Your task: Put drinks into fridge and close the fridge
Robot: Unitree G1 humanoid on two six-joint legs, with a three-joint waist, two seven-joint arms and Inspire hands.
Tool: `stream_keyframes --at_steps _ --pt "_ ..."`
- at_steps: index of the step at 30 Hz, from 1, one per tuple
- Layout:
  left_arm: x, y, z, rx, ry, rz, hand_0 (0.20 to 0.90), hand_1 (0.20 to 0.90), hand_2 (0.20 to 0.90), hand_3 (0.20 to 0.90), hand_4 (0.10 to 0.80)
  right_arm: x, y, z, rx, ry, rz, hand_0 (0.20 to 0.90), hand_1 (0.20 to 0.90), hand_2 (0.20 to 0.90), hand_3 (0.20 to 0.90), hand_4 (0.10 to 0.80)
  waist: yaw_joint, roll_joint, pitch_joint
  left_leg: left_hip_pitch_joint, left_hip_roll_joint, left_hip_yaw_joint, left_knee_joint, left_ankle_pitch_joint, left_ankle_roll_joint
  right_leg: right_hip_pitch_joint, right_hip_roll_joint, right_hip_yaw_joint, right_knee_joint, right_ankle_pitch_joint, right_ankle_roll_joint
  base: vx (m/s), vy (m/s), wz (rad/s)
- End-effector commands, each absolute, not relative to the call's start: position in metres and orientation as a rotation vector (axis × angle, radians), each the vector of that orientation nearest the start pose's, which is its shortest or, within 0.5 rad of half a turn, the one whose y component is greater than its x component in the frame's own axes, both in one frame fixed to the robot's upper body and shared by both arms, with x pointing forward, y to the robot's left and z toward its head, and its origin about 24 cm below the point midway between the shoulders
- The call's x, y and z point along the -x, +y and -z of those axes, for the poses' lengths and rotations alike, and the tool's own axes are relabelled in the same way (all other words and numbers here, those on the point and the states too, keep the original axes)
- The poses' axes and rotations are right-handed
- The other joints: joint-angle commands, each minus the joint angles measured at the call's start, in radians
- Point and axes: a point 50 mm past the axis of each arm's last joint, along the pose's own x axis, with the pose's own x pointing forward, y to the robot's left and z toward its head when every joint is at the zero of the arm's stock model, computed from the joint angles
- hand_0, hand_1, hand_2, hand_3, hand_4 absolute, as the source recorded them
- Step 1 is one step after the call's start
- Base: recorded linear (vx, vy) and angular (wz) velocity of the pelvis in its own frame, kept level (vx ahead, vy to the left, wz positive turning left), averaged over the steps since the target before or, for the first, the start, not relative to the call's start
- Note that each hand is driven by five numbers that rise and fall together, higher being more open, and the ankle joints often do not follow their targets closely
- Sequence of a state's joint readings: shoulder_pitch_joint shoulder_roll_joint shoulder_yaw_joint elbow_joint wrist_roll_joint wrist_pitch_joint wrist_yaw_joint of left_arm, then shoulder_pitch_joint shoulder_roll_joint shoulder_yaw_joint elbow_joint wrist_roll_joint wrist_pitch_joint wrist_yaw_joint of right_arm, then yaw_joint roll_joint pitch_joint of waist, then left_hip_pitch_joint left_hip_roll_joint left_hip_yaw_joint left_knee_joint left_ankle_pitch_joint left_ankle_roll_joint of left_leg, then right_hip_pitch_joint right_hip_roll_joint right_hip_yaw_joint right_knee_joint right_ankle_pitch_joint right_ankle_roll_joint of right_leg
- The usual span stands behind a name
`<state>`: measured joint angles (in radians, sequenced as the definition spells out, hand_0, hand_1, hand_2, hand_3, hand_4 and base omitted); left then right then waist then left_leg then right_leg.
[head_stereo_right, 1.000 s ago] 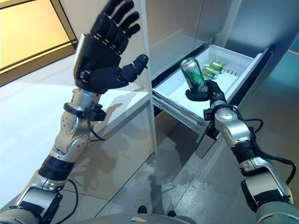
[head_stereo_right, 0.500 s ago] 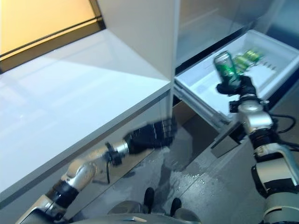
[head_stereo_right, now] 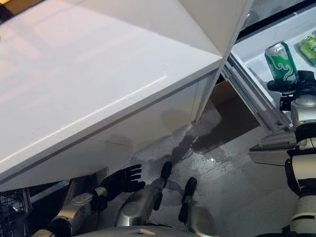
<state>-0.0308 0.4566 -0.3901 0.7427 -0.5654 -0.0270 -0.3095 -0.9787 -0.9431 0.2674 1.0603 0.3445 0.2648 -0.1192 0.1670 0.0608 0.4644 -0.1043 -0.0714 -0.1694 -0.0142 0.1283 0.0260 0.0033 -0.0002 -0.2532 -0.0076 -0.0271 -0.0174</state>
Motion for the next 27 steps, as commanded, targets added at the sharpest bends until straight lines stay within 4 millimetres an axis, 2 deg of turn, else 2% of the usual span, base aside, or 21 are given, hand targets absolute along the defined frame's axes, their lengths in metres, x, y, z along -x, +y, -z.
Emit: stream_keyframes --at_steps 1,13,14,15,16,23,27 --pt "-0.167 0.232 0.104 0.028 0.77 0.242 0.9 0.9 0.9 0.9 0.8 -0.335 -0.398 -0.263 0.602 0.112 0.714 0.3 0.3 0.3 0.2 0.1 0.007 -0.016 -0.056 -0.069 -0.022 0.069 0.159 -0.153 0.011 -0.149 0.0 0.03 0.234 -0.087 -0.016 -0.063 -0.01 -0.02" --pt "-0.172 0.247 0.108 -0.042 0.844 0.177 0.9 0.9 0.9 0.9 0.8 -0.337 -0.401 -0.232 0.786 0.456 0.547 0.3 0.3 0.3 0.2 0.1 0.009 -0.006 -0.014 -0.114 -0.02 0.1 0.197 -0.154 0.015 -0.203 -0.018 0.029 0.277 -0.082 -0.009 -0.013 0.009 -0.05" --pt "-0.172 0.247 0.109 -0.043 0.846 0.178 0.9 0.9 0.9 0.9 0.8 -0.336 -0.401 -0.23 0.792 0.47 0.538 0.366 0.366 0.366 0.277 0.177 0.008 -0.005 -0.013 -0.115 -0.019 0.1 0.198 -0.154 0.015 -0.204 -0.018 0.029 0.278 -0.082 -0.008 0.009 0.021 -0.06" --pt "-0.173 0.247 0.109 -0.047 0.849 0.181 0.9 0.9 0.9 0.9 0.8 -0.336 -0.401 -0.227 0.815 0.502 0.517 0.761 0.761 0.761 0.738 0.638 0.009 -0.003 -0.011 -0.114 -0.02 0.102 0.202 -0.155 0.016 -0.204 -0.021 0.028 0.282 -0.082 -0.007 0.009 0.019 -0.04" --pt "-0.173 0.247 0.109 -0.049 0.85 0.182 0.9 0.9 0.9 0.9 0.8 -0.337 -0.4 -0.226 0.82 0.512 0.506 0.9 0.9 0.9 0.9 0.8 0.01 -0.003 -0.01 -0.113 -0.021 0.103 0.202 -0.156 0.016 -0.203 -0.022 0.028 0.281 -0.082 -0.007 0.0 0.0 0.0" --pt "-0.177 0.247 0.106 -0.071 0.845 0.209 0.9 0.9 0.9 0.9 0.8 -0.342 -0.393 -0.23 0.834 0.48 0.462 0.9 0.9 0.9 0.9 0.8 0.009 -0.003 -0.011 -0.102 -0.02 0.109 0.199 -0.159 0.017 -0.193 -0.027 0.034 0.275 -0.076 -0.001 0.0 0.0 0.0" --pt "-0.176 0.246 0.106 -0.086 0.855 0.215 0.9 0.9 0.9 0.9 0.8 -0.351 -0.379 -0.248 0.835 0.321 0.444 0.9 0.9 0.9 0.9 0.8 0.002 -0.012 -0.019 -0.081 -0.018 0.116 0.186 -0.162 0.018 -0.177 -0.026 0.04 0.262 -0.072 0.004 -0.005 0.009 -0.02"
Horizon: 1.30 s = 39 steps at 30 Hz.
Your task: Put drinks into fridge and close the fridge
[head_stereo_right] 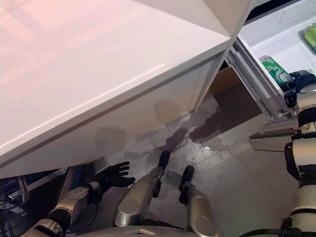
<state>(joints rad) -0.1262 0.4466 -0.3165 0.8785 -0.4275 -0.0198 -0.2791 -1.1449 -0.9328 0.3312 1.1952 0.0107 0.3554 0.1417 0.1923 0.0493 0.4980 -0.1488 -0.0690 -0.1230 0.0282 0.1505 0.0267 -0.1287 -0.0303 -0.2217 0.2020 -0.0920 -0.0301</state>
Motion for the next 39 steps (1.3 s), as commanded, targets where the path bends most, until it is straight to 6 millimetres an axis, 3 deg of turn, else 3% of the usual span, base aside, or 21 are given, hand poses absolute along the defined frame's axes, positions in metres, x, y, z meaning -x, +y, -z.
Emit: stream_keyframes --at_steps 1,7,10,13,17,26,29,32,36,39 --pt "-0.175 0.247 0.107 -0.094 0.862 0.213 0.9 0.9 0.9 0.9 0.8 -0.354 -0.372 -0.256 0.807 0.253 0.429 0.9 0.9 0.9 0.9 0.8 -0.029 -0.006 -0.06 -0.03 -0.019 0.071 0.134 -0.182 0.017 -0.042 0.005 0.01 0.046 -0.003 0.019 -0.005 0.03 -0.04" --pt "-0.163 0.252 0.114 -0.113 0.902 0.181 0.9 0.9 0.9 0.9 0.8 -0.352 -0.344 -0.297 0.628 -0.128 0.397 0.9 0.9 0.9 0.9 0.8 -0.061 -0.035 -0.089 0.017 -0.016 0.089 0.1 -0.19 0.017 -0.007 0.009 0.026 0.017 0.0 0.033 -0.005 0.032 -0.1" --pt "-0.152 0.255 0.12 -0.123 0.939 0.158 0.9 0.9 0.9 0.9 0.8 -0.341 -0.337 -0.315 0.413 -0.364 0.412 0.9 0.9 0.9 0.9 0.8 -0.081 -0.047 -0.107 0.049 -0.015 0.097 0.086 -0.203 0.02 0.017 0.009 0.039 0.008 -0.005 0.042 0.015 0.034 -0.13" --pt "-0.143 0.256 0.126 -0.135 0.977 0.145 0.9 0.9 0.9 0.9 0.8 -0.329 -0.339 -0.317 0.181 -0.534 0.438 0.9 0.9 0.9 0.9 0.8 -0.101 -0.055 -0.137 0.07 -0.016 0.106 0.07 -0.208 0.022 0.033 0.011 0.052 -0.012 -0.001 0.05 0.015 0.037 -0.13" --pt "-0.134 0.251 0.133 -0.129 1.015 0.136 0.9 0.9 0.9 0.9 0.8 -0.308 -0.358 -0.298 -0.053 -0.677 0.549 0.9 0.9 0.9 0.9 0.8 -0.135 -0.055 -0.173 0.104 -0.016 0.125 0.047 -0.218 0.026 0.055 0.014 0.078 -0.036 0.004 0.061 0.015 0.052 -0.19" --pt "-0.127 0.239 0.141 -0.118 1.045 0.151 0.9 0.9 0.9 0.9 0.8 -0.271 -0.389 -0.261 -0.227 -0.85 0.918 0.9 0.9 0.9 0.9 0.8 -0.166 -0.038 -0.221 0.143 -0.015 0.153 0.023 -0.227 0.033 0.074 0.012 0.11 -0.059 0.012 0.075 -0.005 0.03 -0.18" --pt "-0.128 0.236 0.142 -0.126 1.056 0.158 0.9 0.9 0.9 0.9 0.8 -0.273 -0.396 -0.242 -0.348 -0.791 0.951 0.9 0.9 0.9 0.9 0.8 -0.168 -0.032 -0.227 0.144 -0.018 0.155 0.032 -0.236 0.038 0.076 0.006 0.114 -0.051 0.006 0.074 0.003 0.01 -0.12" --pt "-0.129 0.232 0.143 -0.126 1.067 0.167 0.9 0.9 0.9 0.9 0.8 -0.286 -0.385 -0.209 -0.462 -0.674 0.905 0.9 0.9 0.9 0.9 0.8 -0.167 -0.019 -0.223 0.134 -0.024 0.156 0.083 -0.258 0.05 0.07 -0.012 0.116 -0.007 -0.013 0.068 0.018 0.008 -0.08" --pt "-0.139 0.227 0.14 -0.112 1.039 0.186 0.9 0.9 0.9 0.9 0.8 -0.299 -0.369 -0.195 -0.512 -0.622 0.83 0.9 0.9 0.9 0.9 0.8 -0.156 -0.012 -0.187 0.072 -0.032 0.146 0.239 -0.309 0.075 0.027 -0.041 0.117 0.138 -0.056 0.043 -0.006 0.001 -0.13" --pt "-0.156 0.222 0.133 -0.117 0.98 0.186 0.9 0.9 0.9 0.9 0.8 -0.307 -0.36 -0.2 -0.54 -0.637 0.773 0.9 0.9 0.9 0.9 0.8 -0.14 -0.01 -0.135 -0.027 -0.043 0.145 0.398 -0.367 0.09 -0.054 -0.064 0.101 0.286 -0.1 0.026 -0.133 -0.028 0.14"
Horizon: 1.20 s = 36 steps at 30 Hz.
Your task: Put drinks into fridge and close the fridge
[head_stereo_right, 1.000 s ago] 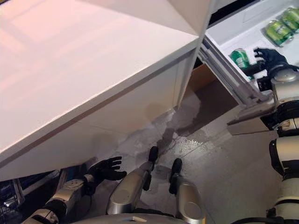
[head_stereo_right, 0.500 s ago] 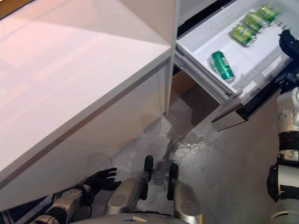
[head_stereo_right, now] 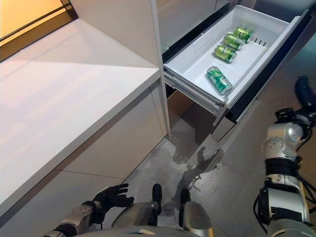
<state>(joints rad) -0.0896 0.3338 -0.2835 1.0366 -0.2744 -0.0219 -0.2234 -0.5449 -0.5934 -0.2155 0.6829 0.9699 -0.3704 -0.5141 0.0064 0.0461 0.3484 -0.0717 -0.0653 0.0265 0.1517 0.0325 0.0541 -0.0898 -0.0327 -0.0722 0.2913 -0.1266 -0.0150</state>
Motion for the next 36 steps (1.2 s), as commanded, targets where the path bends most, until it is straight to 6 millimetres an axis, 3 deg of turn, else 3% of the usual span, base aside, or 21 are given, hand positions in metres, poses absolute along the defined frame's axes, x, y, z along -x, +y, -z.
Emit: stream_keyframes --at_steps 1,10,17,26,36 --pt "-0.16 0.22 0.131 -0.112 0.961 0.183 0.9 0.9 0.9 0.9 0.8 -0.311 -0.357 -0.205 -0.541 -0.65 0.749 0.9 0.9 0.9 0.9 0.8 0.052 -0.003 0.031 -0.138 -0.051 -0.004 0.32 -0.266 0.067 -0.125 -0.067 -0.052 0.245 -0.079 0.005 -0.169 -0.012 0.24" --pt "-0.172 0.221 0.123 -0.087 0.876 0.085 0.9 0.9 0.9 0.9 0.8 -0.338 -0.336 -0.234 -0.547 -0.643 0.56 0.9 0.9 0.9 0.9 0.8 0.104 0.02 0.117 -0.313 -0.096 -0.029 0.555 -0.358 0.087 -0.309 -0.077 -0.056 0.523 -0.189 -0.043 -0.066 0.03 0.17" --pt "-0.171 0.224 0.122 -0.07 0.859 0.047 0.9 0.9 0.9 0.9 0.8 -0.358 -0.308 -0.253 -0.568 -0.633 0.335 0.9 0.9 0.9 0.9 0.8 0.146 0.031 0.145 -0.372 -0.117 -0.054 0.584 -0.342 0.087 -0.373 -0.081 -0.07 0.59 -0.209 -0.063 -0.031 0.044 0.11" --pt "-0.173 0.219 0.12 -0.052 0.826 0.082 0.9 0.9 0.9 0.9 0.8 -0.378 -0.262 -0.279 -0.471 -0.605 0.073 0.9 0.9 0.9 0.9 0.8 0.194 0.044 0.158 -0.386 -0.13 -0.082 0.538 -0.292 0.072 -0.39 -0.098 -0.096 0.589 -0.203 -0.064 -0.002 0.043 0.05" --pt "-0.165 0.222 0.122 -0.091 0.836 0.115 0.9 0.9 0.9 0.9 0.8 -0.388 -0.239 -0.282 -0.401 -0.565 -0.03 0.9 0.9 0.9 0.9 0.8 0.232 0.041 0.156 -0.323 -0.119 -0.123 0.409 -0.234 0.058 -0.323 -0.117 -0.119 0.495 -0.167 -0.037 0.048 0.013 0.07"
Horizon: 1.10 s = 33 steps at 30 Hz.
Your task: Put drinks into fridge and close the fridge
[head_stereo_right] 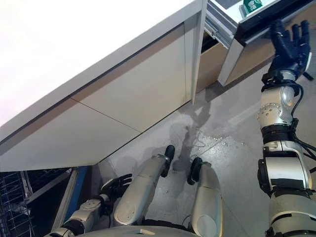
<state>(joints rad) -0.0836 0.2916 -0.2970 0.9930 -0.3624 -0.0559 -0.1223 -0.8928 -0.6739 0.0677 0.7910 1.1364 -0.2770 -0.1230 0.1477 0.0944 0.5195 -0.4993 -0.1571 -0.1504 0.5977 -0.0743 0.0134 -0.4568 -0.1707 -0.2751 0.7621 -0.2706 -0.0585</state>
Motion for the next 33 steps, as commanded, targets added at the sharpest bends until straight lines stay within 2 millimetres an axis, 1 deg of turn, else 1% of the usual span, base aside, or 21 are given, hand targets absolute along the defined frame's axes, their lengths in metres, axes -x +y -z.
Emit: stream_keyframes --at_steps 1,5,11,12,14,18,19,21,22,23,24,27,28,31,32,33 --pt "-0.163 0.224 0.123 -0.112 0.845 0.124 0.9 0.9 0.9 0.9 0.8 -0.389 -0.237 -0.281 -0.381 -0.558 -0.032 0.9 0.9 0.9 0.9 0.8 0.094 -0.009 -0.019 0.117 -0.026 0.048 -0.059 -0.119 0.097 0.057 0.021 0.081 0.0 -0.013 0.014 0.044 -0.002 0.27" --pt "-0.16 0.225 0.125 -0.153 0.862 0.156 0.9 0.9 0.9 0.9 0.8 -0.391 -0.234 -0.275 -0.37 -0.536 -0.029 0.9 0.9 0.9 0.9 0.8 0.094 -0.017 -0.029 0.154 -0.021 0.041 -0.108 -0.106 0.094 0.092 0.023 0.081 -0.055 0.009 0.03 0.047 0.004 0.19" --pt "-0.157 0.225 0.126 -0.182 0.872 0.191 0.9 0.9 0.9 0.9 0.8 -0.39 -0.244 -0.262 -0.381 -0.501 0.01 0.9 0.9 0.9 0.9 0.8 0.079 -0.033 -0.055 0.213 -0.009 0.044 -0.184 -0.092 0.092 0.142 0.035 0.091 -0.156 0.051 0.057 0.013 -0.001 0.05" --pt "-0.157 0.225 0.126 -0.19 0.872 0.196 0.9 0.9 0.9 0.9 0.8 -0.39 -0.247 -0.257 -0.389 -0.49 0.017 0.9 0.9 0.9 0.9 0.8 0.073 -0.033 -0.059 0.213 -0.003 0.052 -0.203 -0.063 0.093 0.144 0.036 0.083 -0.188 0.086 0.055 -0.074 0.005 -0.02" --pt "-0.157 0.226 0.127 -0.199 0.879 0.2 0.9 0.9 0.9 0.9 0.8 -0.39 -0.249 -0.247 -0.399 -0.466 0.026 0.9 0.9 0.9 0.9 0.8 0.063 -0.039 -0.07 0.233 0.003 0.058 -0.23 -0.055 0.091 0.16 0.043 0.09 -0.225 0.101 0.063 -0.038 0.002 0.0" --pt "-0.156 0.228 0.128 -0.21 0.9 0.194 0.9 0.9 0.9 0.9 0.8 -0.388 -0.251 -0.216 -0.421 -0.384 0.035 0.9 0.9 0.9 0.9 0.8 0.033 -0.053 -0.099 0.277 0.018 0.079 -0.291 -0.04 0.086 0.193 0.06 0.103 -0.309 0.137 0.081 0.0 -0.019 -0.23" --pt "-0.155 0.229 0.129 -0.204 0.915 0.185 0.9 0.9 0.9 0.9 0.8 -0.384 -0.25 -0.195 -0.428 -0.337 0.031 0.9 0.9 0.9 0.9 0.8 0.017 -0.06 -0.116 0.295 0.024 0.087 -0.318 -0.034 0.083 0.206 0.069 0.112 -0.346 0.15 0.086 0.003 -0.037 -0.32" --pt "-0.154 0.23 0.13 -0.2 0.929 0.177 0.9 0.9 0.9 0.9 0.8 -0.378 -0.245 -0.164 -0.41 -0.258 0.022 0.9 0.9 0.9 0.9 0.8 -0.007 -0.069 -0.14 0.319 0.034 0.097 -0.359 -0.025 0.079 0.226 0.082 0.124 -0.399 0.168 0.092 0.004 -0.035 -0.26" --pt "-0.155 0.23 0.13 -0.198 0.93 0.174 0.9 0.9 0.9 0.9 0.8 -0.376 -0.244 -0.159 -0.413 -0.243 0.02 0.9 0.9 0.9 0.9 0.8 -0.011 -0.07 -0.146 0.319 0.035 0.099 -0.366 -0.019 0.079 0.226 0.084 0.126 -0.41 0.175 0.093 0.004 -0.035 -0.34" --pt "-0.153 0.23 0.131 -0.187 0.943 0.164 0.9 0.9 0.9 0.9 0.8 -0.367 -0.239 -0.13 -0.432 -0.161 0.012 0.9 0.9 0.9 0.9 0.8 -0.031 -0.077 -0.169 0.34 0.042 0.111 -0.398 -0.013 0.075 0.244 0.095 0.138 -0.452 0.186 0.095 0.008 -0.032 -0.39" --pt "-0.152 0.229 0.132 -0.182 0.949 0.161 0.9 0.9 0.9 0.9 0.8 -0.362 -0.236 -0.115 -0.432 -0.116 0.01 0.9 0.9 0.9 0.9 0.8 -0.041 -0.08 -0.181 0.35 0.045 0.119 -0.412 -0.011 0.074 0.254 0.1 0.142 -0.47 0.191 0.096 0.022 -0.038 -0.47" --pt "-0.151 0.228 0.134 -0.14 0.97 0.131 0.9 0.9 0.9 0.9 0.8 -0.33 -0.228 -0.051 -0.424 0.062 0.008 0.9 0.9 0.9 0.9 0.8 -0.086 -0.088 -0.232 0.395 0.055 0.151 -0.462 -0.009 0.067 0.295 0.119 0.164 -0.538 0.202 0.1 0.024 -0.032 -0.35" --pt "-0.15 0.227 0.135 -0.126 0.975 0.125 0.9 0.9 0.9 0.9 0.8 -0.318 -0.228 -0.033 -0.41 0.114 0.012 0.9 0.9 0.9 0.9 0.8 -0.097 -0.089 -0.247 0.409 0.057 0.159 -0.474 -0.01 0.066 0.309 0.124 0.169 -0.554 0.203 0.101 0.029 -0.029 -0.33" --pt "-0.144 0.224 0.138 -0.083 0.991 0.109 0.9 0.9 0.9 0.9 0.8 -0.278 -0.234 0.016 -0.345 0.274 0.038 0.9 0.9 0.9 0.9 0.8 -0.122 -0.09 -0.291 0.451 0.064 0.179 -0.509 -0.011 0.061 0.354 0.137 0.176 -0.594 0.201 0.103 0.028 -0.04 -0.33" --pt "-0.142 0.223 0.139 -0.071 0.995 0.106 0.9 0.9 0.9 0.9 0.8 -0.268 -0.234 0.028 -0.326 0.323 0.039 0.9 0.9 0.9 0.9 0.8 -0.129 -0.09 -0.303 0.464 0.066 0.184 -0.521 -0.011 0.059 0.367 0.14 0.177 -0.605 0.2 0.102 0.029 -0.052 -0.27" --pt "-0.139 0.222 0.14 -0.059 1.003 0.102 0.9 0.9 0.9 0.9 0.8 -0.252 -0.235 0.045 -0.299 0.388 0.04 0.9 0.9 0.9 0.9 0.8 -0.136 -0.09 -0.321 0.478 0.069 0.19 -0.532 -0.01 0.057 0.381 0.143 0.177 -0.615 0.198 0.103 0.023 -0.044 -0.18"
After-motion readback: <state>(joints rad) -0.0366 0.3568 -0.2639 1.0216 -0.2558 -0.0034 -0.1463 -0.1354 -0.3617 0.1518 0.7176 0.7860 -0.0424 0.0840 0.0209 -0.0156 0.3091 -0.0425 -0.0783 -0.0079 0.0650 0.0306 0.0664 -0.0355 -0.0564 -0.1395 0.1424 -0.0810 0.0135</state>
